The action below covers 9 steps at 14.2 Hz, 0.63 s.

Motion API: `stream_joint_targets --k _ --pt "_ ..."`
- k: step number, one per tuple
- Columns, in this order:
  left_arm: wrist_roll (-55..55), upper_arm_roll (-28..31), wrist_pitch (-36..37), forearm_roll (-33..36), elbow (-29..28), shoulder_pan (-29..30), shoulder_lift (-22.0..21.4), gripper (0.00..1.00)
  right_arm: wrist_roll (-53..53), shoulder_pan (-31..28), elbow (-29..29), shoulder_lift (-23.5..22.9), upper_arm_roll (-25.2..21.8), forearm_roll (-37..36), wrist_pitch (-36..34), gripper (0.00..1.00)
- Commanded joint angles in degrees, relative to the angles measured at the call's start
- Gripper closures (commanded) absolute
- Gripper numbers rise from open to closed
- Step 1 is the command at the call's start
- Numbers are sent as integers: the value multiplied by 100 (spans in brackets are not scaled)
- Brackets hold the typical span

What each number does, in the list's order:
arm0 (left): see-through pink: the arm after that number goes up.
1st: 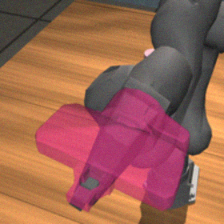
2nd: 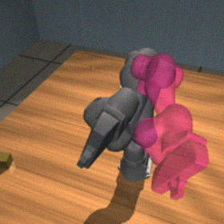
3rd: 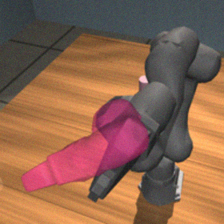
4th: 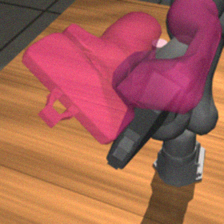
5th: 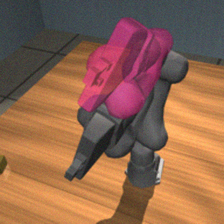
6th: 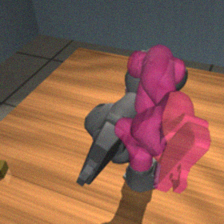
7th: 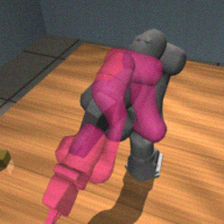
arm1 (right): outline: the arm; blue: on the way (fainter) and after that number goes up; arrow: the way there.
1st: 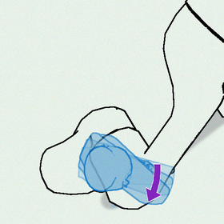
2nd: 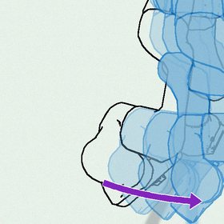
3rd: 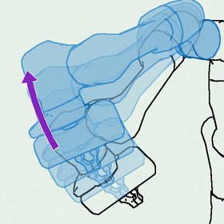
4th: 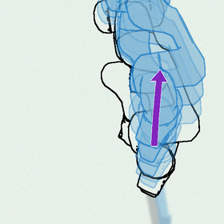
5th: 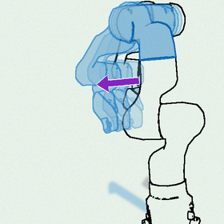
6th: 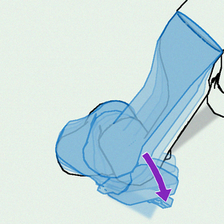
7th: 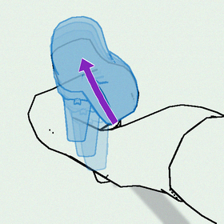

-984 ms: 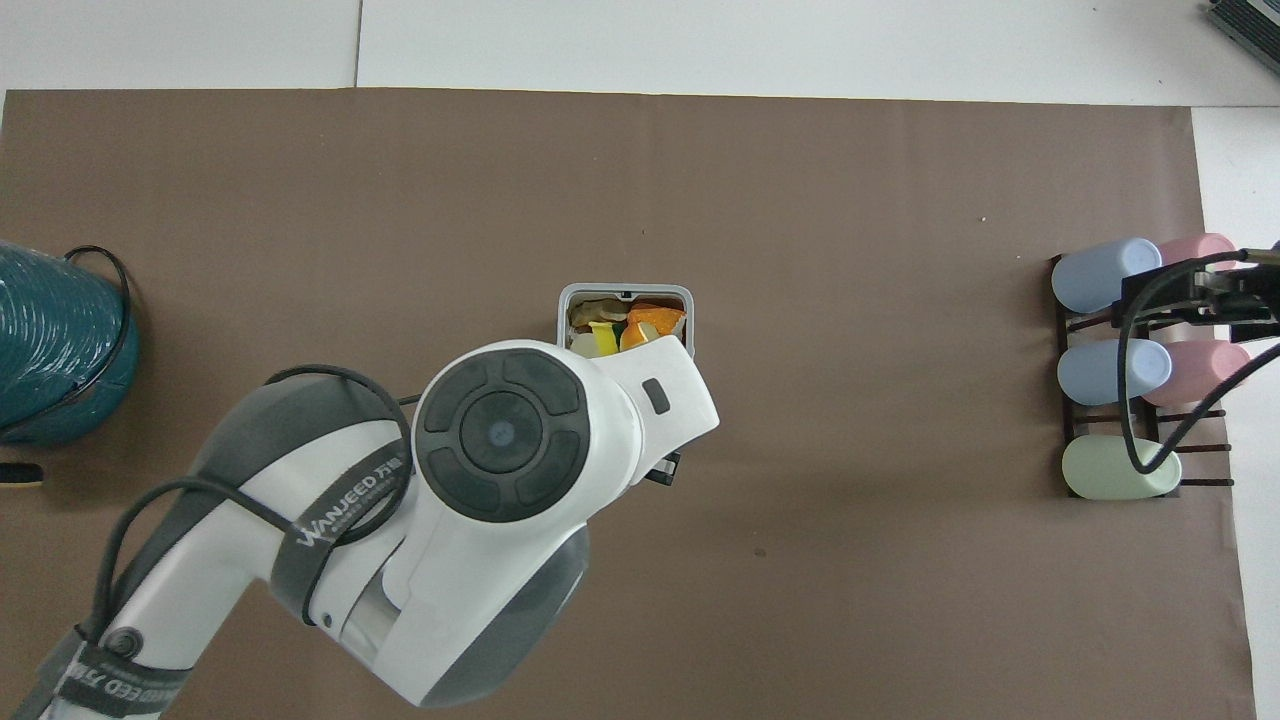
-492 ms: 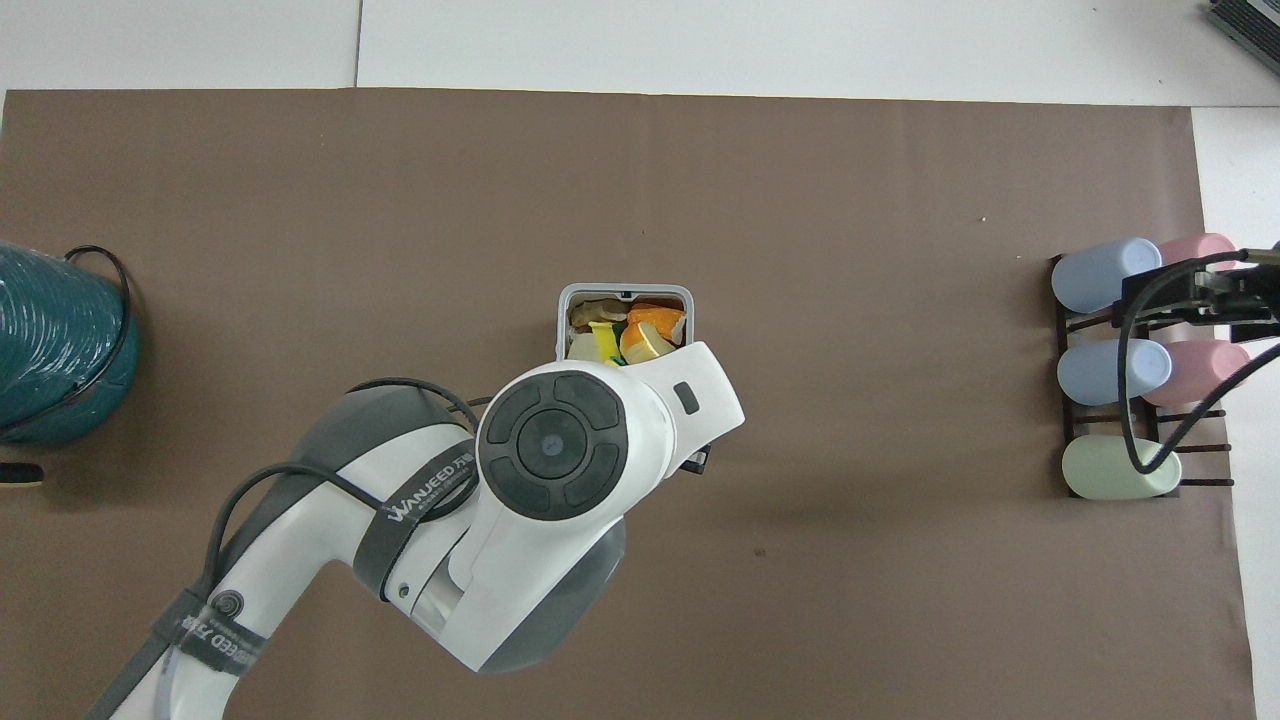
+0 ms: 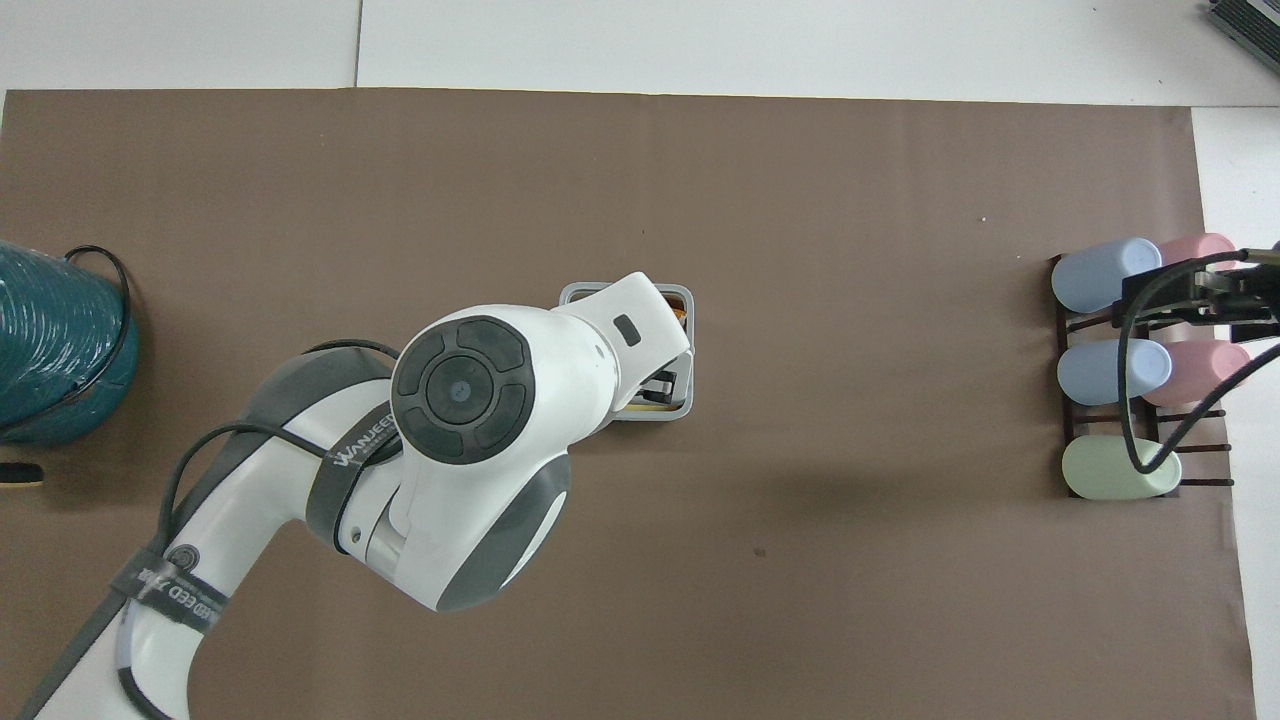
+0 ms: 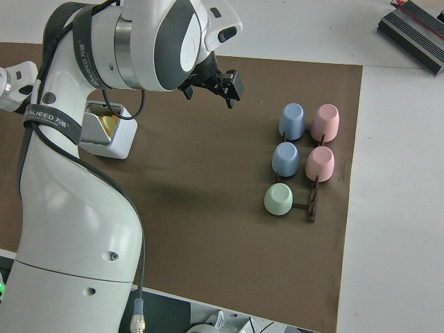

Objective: Close trash can lid
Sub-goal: 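Push the bin lid down over the opening with the left gripper, then press the lid flat onto the bin with the left gripper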

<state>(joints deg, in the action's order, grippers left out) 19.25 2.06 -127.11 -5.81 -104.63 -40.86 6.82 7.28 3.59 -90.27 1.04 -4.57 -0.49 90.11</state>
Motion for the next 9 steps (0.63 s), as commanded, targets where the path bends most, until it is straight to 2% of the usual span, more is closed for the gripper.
stream_joint_targets --k 1,6,9 --pt "-36 -4 -400 -61 -31 42 117 100 -174 -25 -175 151 0 -74 51 0" --pt "-45 -4 -849 -8 22 130 425 100 -174 -34 -175 151 0 -65 51 0" --pt "-53 -4 -1017 10 241 227 785 100 -174 -34 -175 151 0 -74 51 0"
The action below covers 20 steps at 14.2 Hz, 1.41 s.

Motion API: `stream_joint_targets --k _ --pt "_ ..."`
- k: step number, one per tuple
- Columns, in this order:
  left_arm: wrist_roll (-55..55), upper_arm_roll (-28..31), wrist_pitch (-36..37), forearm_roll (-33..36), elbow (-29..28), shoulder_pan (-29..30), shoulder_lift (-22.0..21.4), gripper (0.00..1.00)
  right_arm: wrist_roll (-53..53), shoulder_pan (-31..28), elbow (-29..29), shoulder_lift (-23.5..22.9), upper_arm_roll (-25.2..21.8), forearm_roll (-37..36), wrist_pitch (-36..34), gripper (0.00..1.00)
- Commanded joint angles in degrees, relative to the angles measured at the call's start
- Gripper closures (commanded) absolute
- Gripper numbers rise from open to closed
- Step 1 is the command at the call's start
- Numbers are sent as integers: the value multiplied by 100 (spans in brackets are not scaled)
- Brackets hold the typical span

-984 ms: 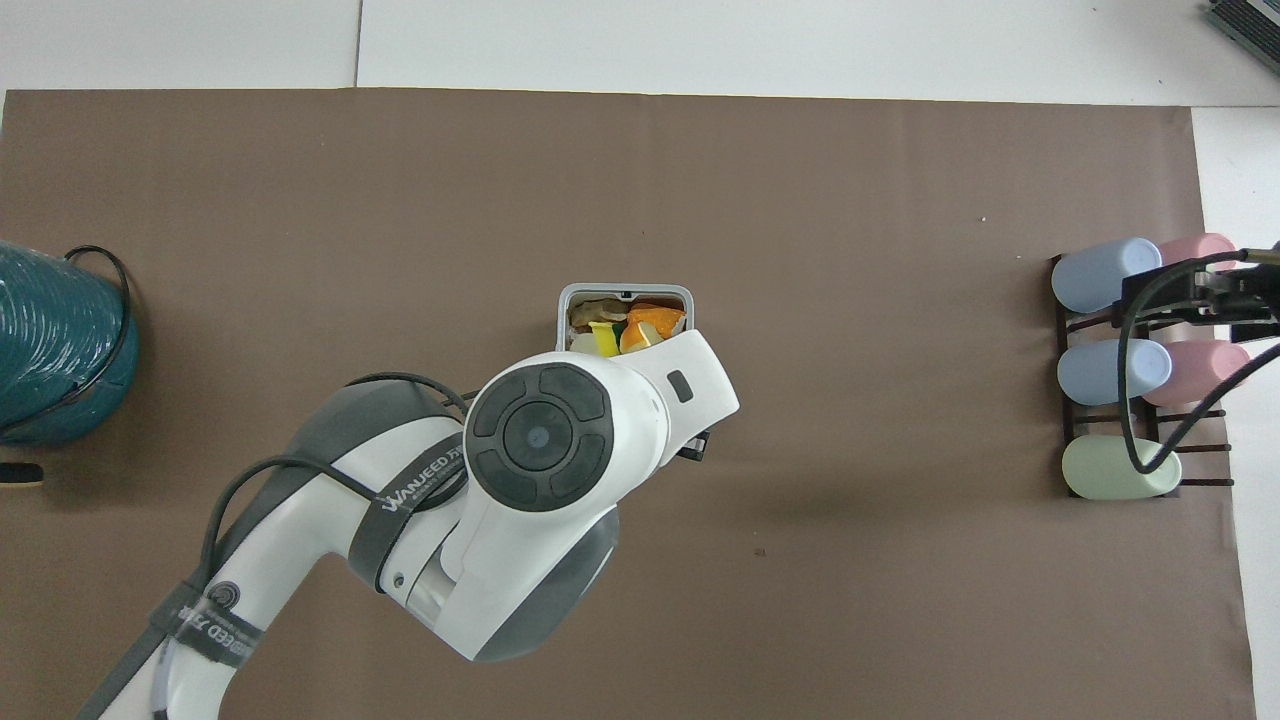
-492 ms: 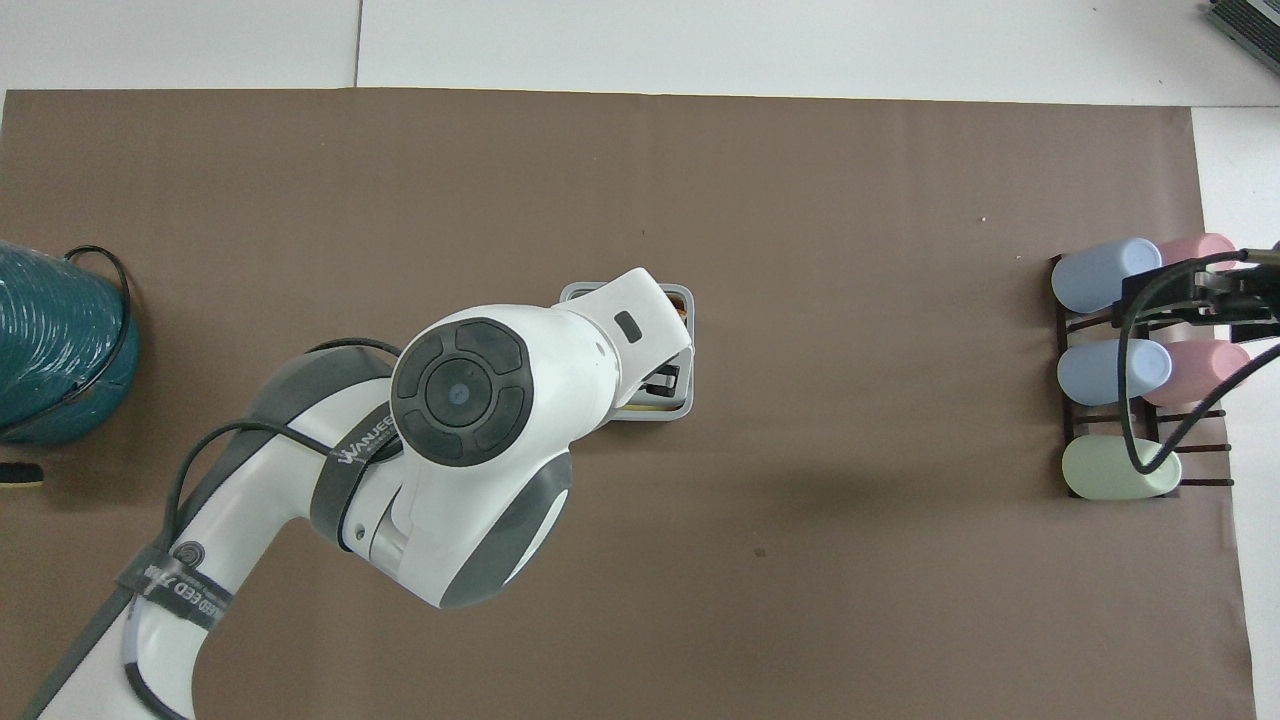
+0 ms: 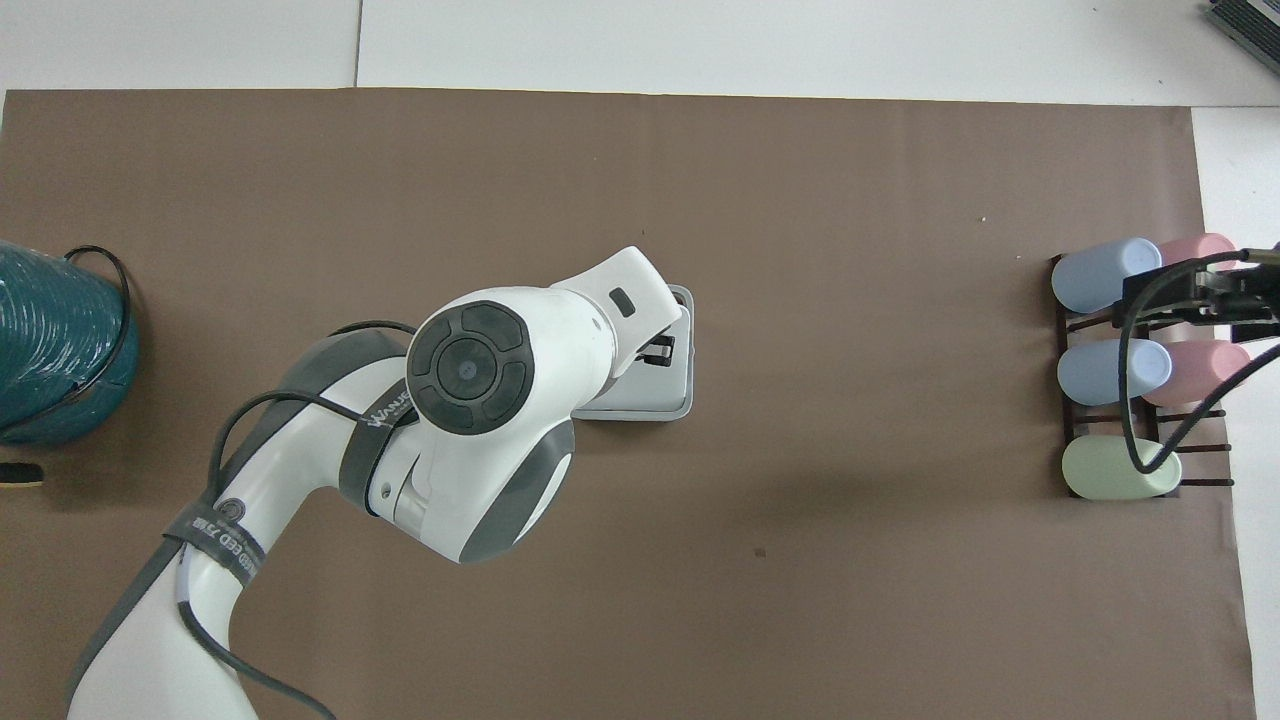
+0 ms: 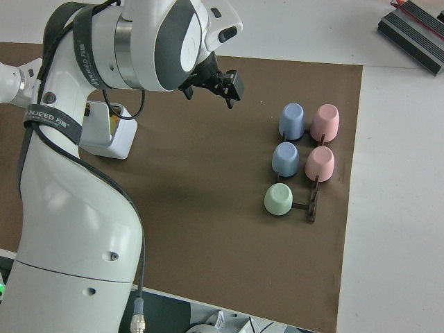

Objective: Close trash can lid
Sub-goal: 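Press the lid flat onto the bin with the left gripper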

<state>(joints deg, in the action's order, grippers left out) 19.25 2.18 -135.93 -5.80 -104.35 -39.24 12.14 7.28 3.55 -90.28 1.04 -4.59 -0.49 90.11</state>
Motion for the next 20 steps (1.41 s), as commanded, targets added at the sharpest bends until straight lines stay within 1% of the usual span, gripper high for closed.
stream_joint_targets --k 1,8,12,15,19,20 --pt "-62 -16 -197 9 266 66 324 100 -174 -30 -175 151 2 -74 51 0" --pt "-150 -7 -803 9 275 101 869 100 -174 -30 -175 151 2 -65 51 0" --pt "-132 2 -655 9 345 101 869 100 -174 -30 -175 151 2 -74 51 0" --pt "-132 28 -15 9 459 92 694 100 -174 -30 -175 151 2 -74 51 0" --pt "-115 54 1022 0 442 162 97 100 -174 -30 -175 151 2 -65 42 0" --pt "-106 63 1355 9 442 206 -35 90 -174 -30 -175 151 2 -65 42 0"
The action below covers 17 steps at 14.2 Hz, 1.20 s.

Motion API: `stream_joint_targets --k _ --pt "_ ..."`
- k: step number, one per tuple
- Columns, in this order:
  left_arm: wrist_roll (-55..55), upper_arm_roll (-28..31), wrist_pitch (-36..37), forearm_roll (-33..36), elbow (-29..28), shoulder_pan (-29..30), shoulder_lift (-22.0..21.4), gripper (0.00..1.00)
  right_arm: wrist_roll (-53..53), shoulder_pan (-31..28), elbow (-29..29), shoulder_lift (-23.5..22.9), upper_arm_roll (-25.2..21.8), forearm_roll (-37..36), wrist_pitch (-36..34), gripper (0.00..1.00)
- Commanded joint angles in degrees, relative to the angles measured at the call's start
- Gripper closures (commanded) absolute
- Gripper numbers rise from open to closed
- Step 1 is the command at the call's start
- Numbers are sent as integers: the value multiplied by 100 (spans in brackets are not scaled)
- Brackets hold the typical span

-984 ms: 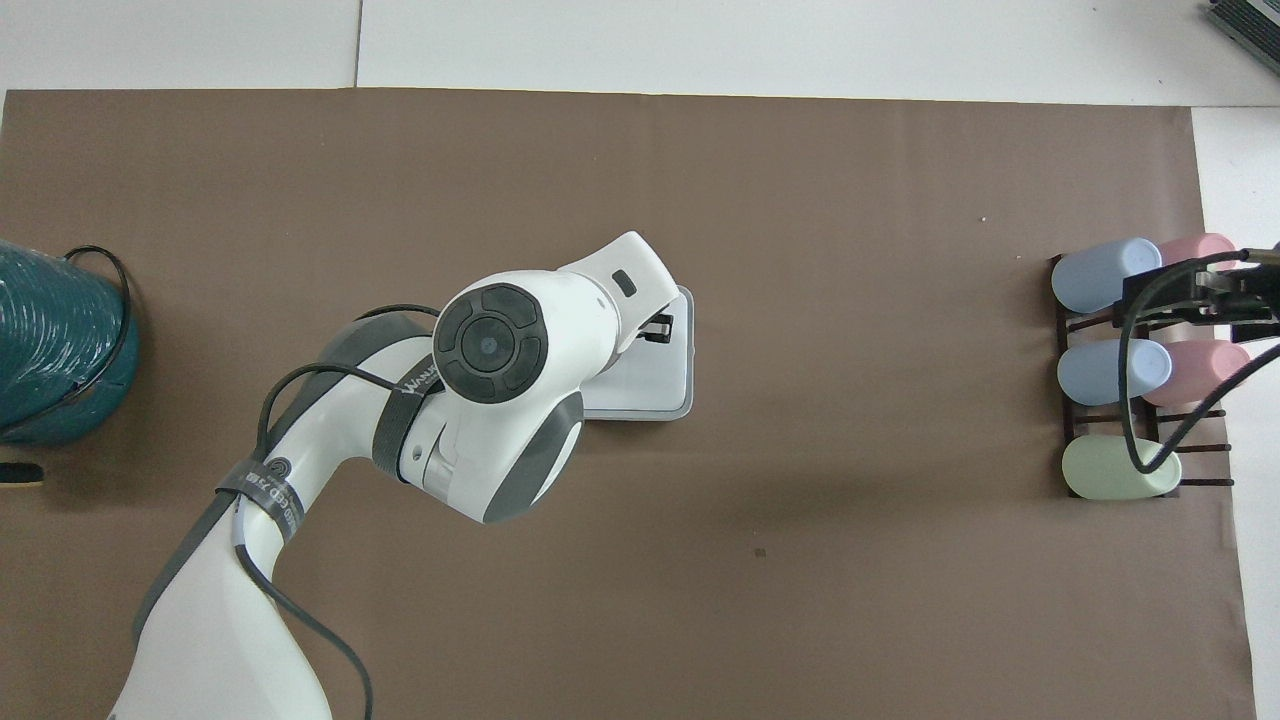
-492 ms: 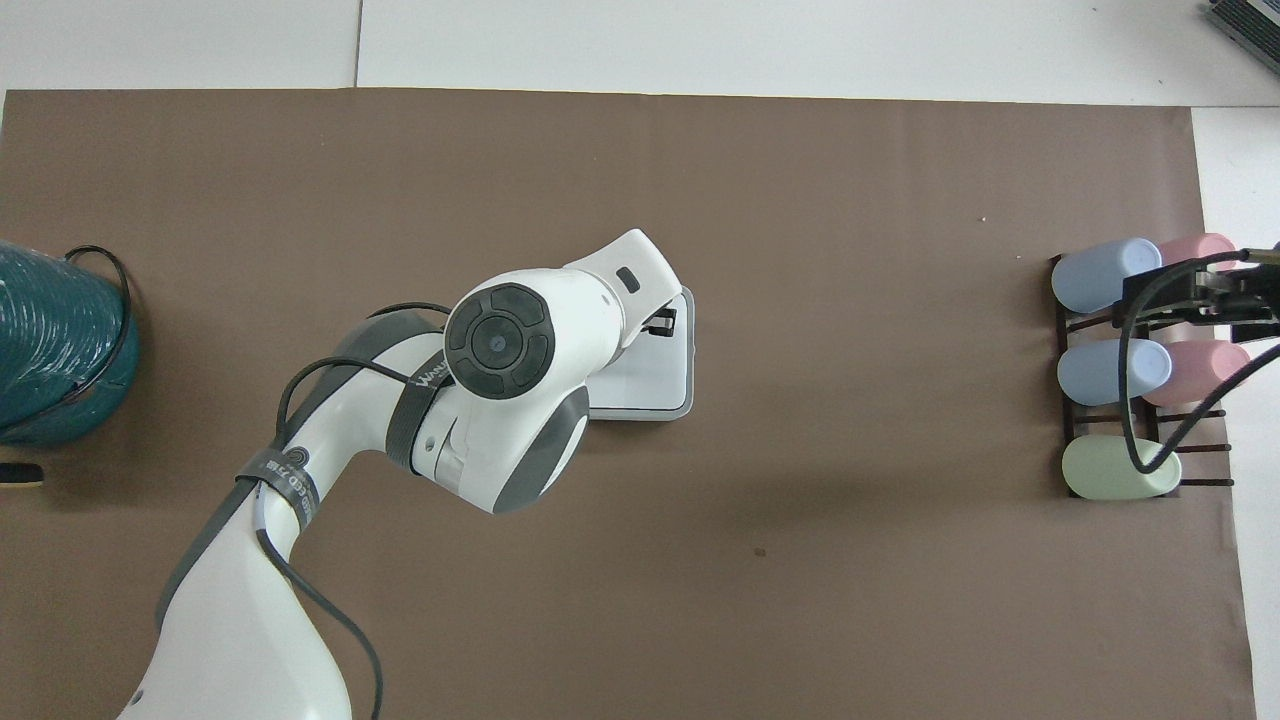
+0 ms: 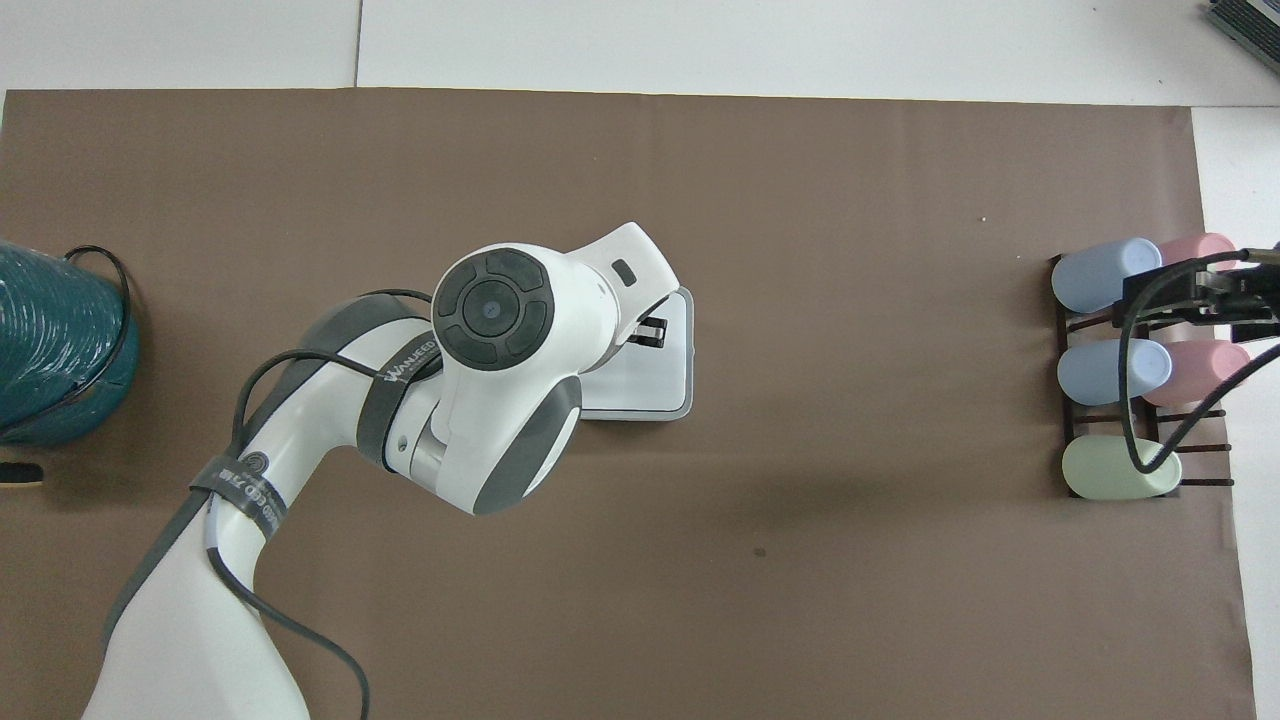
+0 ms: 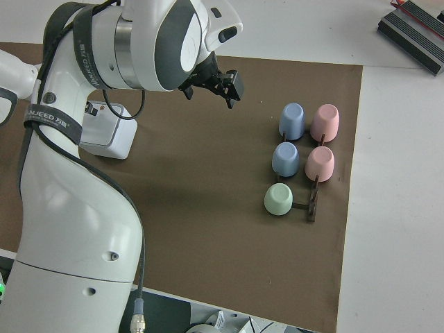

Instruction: Close trash can lid

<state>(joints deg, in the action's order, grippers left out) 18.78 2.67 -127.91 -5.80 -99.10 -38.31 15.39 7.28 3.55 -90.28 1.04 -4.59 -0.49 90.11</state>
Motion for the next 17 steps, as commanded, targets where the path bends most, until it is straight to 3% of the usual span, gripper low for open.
stream_joint_targets --k 1,2,6,11,17 --pt "-42 110 843 8 -83 122 -492 30 -174 -30 -175 151 2 -74 42 0" --pt "-59 250 1064 8 -92 148 -615 0 -174 -30 -175 151 2 -74 42 0" --pt "-269 384 1838 26 -110 595 -1116 0 -174 -30 -175 151 2 -74 42 0" --pt "-1349 392 2647 35 -101 1508 -1661 0 -174 -30 -175 151 2 -74 16 0" --pt "-2149 393 3149 315 30 2485 -1926 0 -165 -13 -175 151 2 -74 42 0"
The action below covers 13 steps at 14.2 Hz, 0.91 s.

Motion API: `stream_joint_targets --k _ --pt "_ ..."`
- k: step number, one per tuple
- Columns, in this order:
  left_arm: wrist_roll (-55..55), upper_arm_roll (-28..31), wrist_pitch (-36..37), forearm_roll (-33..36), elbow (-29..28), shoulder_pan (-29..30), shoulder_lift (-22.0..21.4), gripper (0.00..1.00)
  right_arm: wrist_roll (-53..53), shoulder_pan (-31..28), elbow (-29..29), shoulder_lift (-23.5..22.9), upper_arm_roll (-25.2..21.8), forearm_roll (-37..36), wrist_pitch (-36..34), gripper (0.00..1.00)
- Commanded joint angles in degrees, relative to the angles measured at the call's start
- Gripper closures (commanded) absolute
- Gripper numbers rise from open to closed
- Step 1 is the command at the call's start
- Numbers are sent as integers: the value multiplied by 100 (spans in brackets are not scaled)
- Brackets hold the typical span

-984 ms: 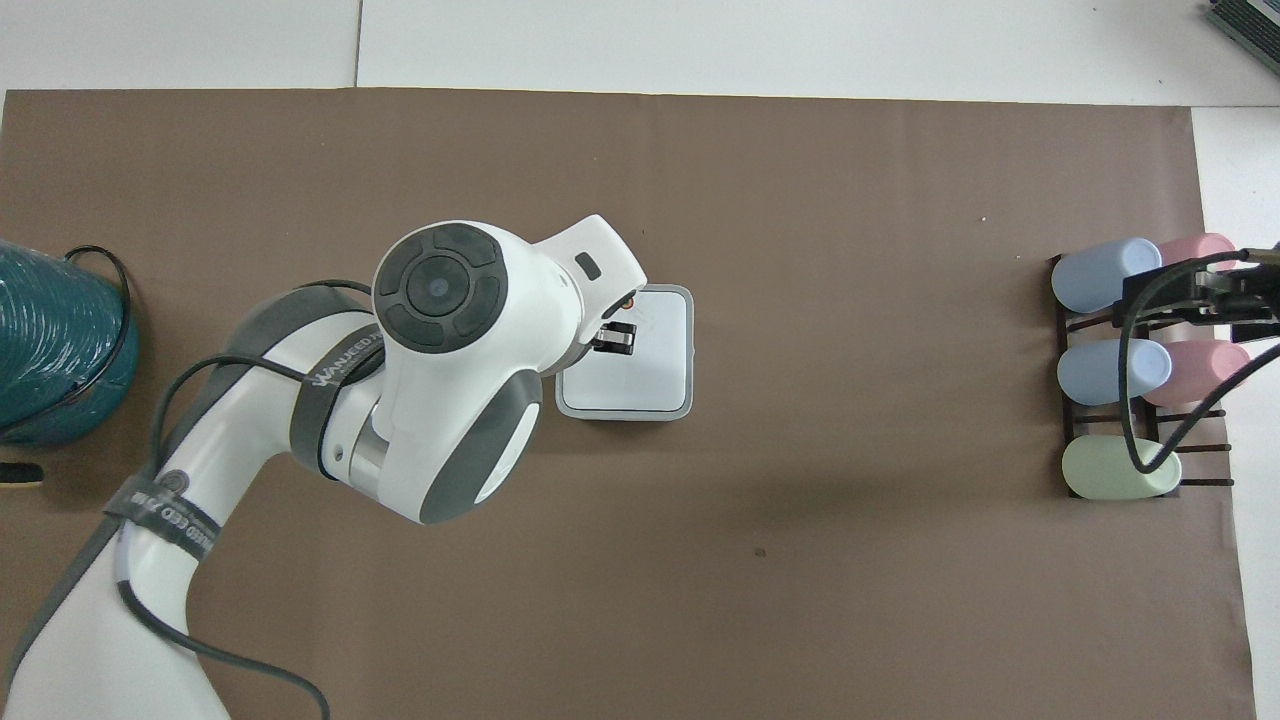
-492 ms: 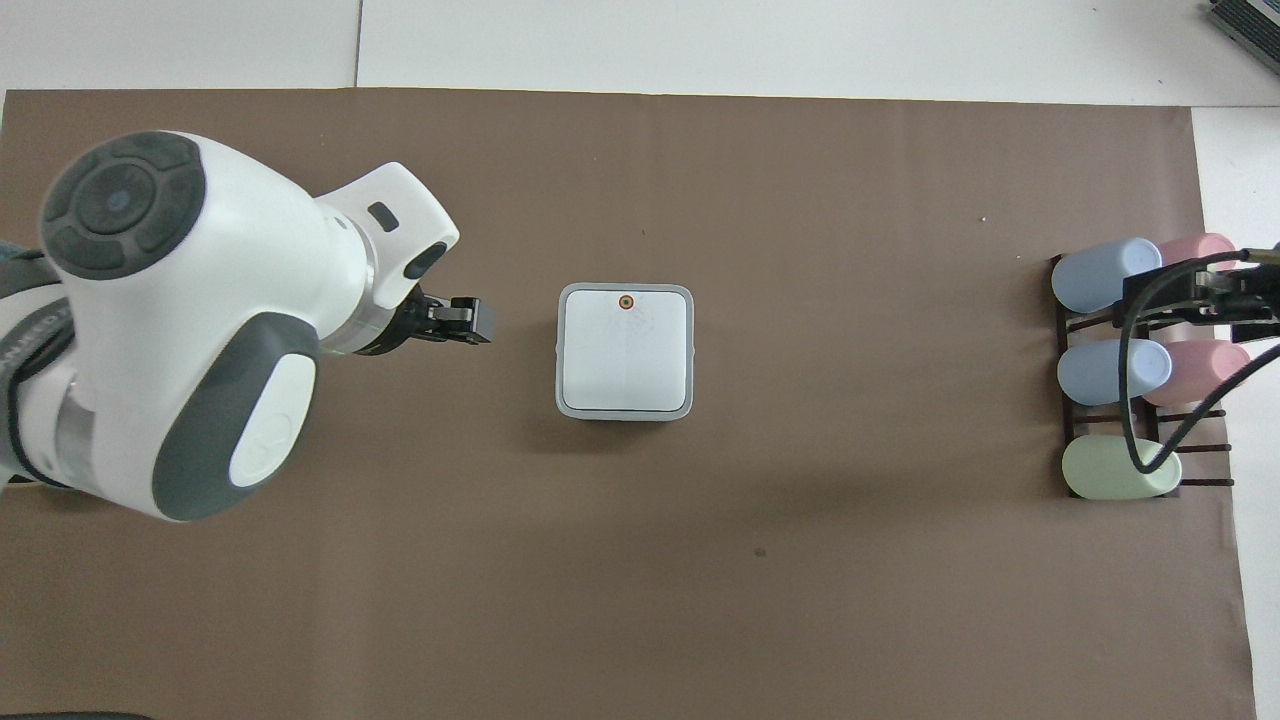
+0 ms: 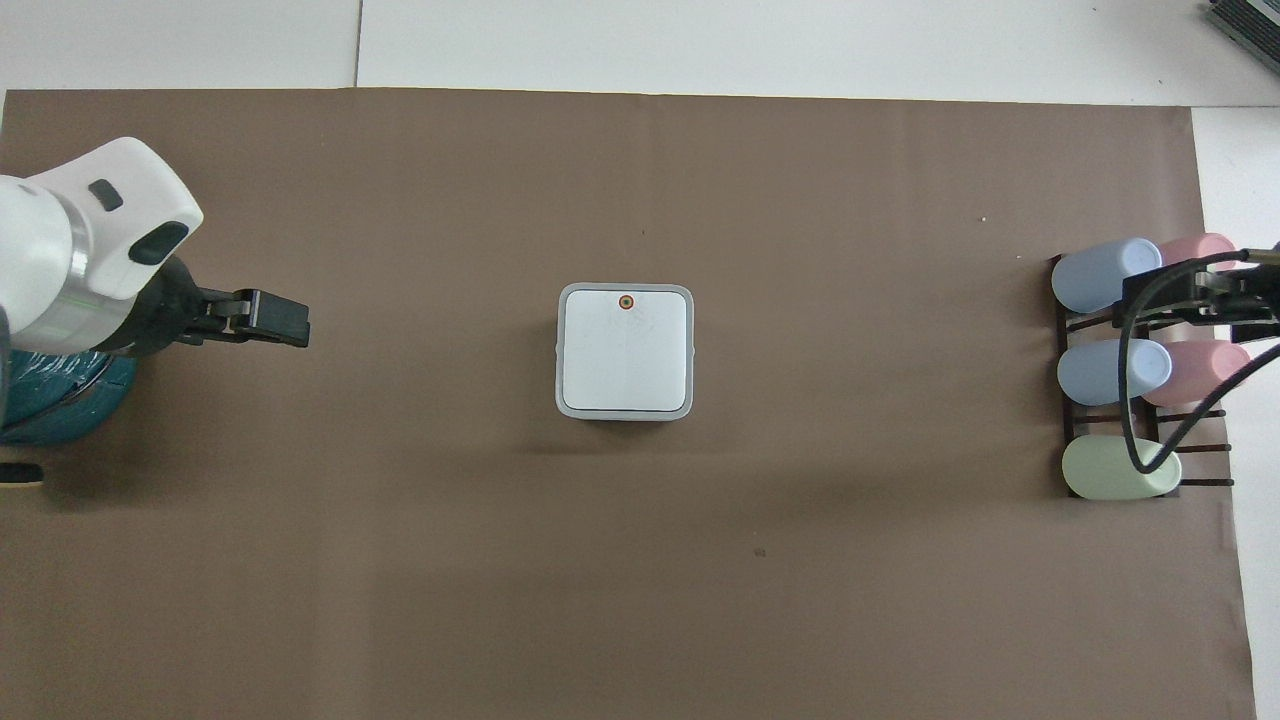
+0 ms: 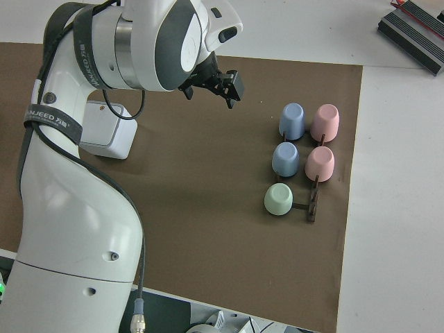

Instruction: Close trash can lid

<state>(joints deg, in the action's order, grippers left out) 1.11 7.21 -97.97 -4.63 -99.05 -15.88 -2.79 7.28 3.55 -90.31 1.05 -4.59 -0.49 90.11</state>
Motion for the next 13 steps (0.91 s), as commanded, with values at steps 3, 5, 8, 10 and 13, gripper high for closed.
stream_joint_targets --k 3,5,8,10,13 --pt "-445 -62 549 217 411 620 -72 0 -165 -12 -171 150 2 -74 33 0" --pt "-541 -53 839 235 824 831 33 0 -165 -12 -171 150 2 -74 42 0" --pt "-954 -36 1234 147 1212 1245 252 0 -165 -12 -171 150 2 -74 42 0" --pt "-955 -36 1551 147 1441 1289 297 0 -165 -12 -171 150 2 -74 42 0" --pt "-964 -53 1658 182 1433 1289 210 0 -165 -12 -171 150 2 -74 42 0"
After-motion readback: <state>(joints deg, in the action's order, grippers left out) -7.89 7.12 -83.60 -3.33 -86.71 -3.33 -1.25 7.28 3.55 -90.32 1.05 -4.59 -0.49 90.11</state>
